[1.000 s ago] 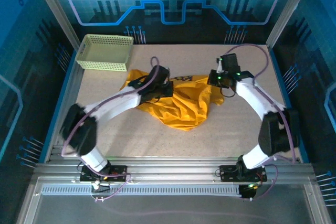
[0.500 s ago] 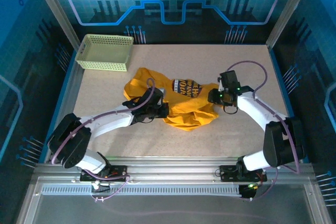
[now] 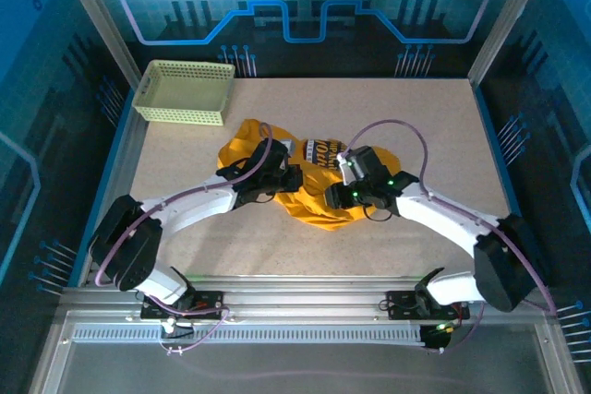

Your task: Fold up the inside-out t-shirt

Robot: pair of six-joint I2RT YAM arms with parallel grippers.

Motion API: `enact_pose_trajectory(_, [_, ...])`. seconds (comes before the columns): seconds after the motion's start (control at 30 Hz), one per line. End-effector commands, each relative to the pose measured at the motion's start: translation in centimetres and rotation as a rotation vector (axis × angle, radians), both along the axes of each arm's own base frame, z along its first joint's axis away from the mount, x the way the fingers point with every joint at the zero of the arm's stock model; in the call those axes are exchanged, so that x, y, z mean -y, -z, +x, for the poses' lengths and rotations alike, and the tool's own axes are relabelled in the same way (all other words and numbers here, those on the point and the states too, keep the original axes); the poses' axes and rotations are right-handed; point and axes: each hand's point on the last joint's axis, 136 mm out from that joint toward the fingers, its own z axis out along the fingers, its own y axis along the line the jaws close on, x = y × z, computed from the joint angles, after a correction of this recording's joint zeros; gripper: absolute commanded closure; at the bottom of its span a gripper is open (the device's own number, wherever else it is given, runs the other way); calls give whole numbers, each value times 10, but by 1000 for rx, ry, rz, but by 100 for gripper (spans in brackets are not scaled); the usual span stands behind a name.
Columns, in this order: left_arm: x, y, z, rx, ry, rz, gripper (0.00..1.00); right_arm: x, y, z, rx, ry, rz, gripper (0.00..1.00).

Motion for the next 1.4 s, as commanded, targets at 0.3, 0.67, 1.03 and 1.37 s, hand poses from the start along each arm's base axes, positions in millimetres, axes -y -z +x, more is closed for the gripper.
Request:
enact_pose_trajectory(0.3, [-5,-6,-14,33,42,-32,100,-11,2,88,58,109,-12,65])
enact_pose_trajectory(0.67, [-13,14,-7,-11,32,96,78,-22,3,133,60,113,-9,59])
enact_pose_trajectory(1.03, [-8,20,9,-40,12,156,49,-14,-20,80,-16,124,96,55])
enact_pose_trajectory(1.37, [-9,25,13,-43,-16,128,70,-43,0,41,-137,87,209,62])
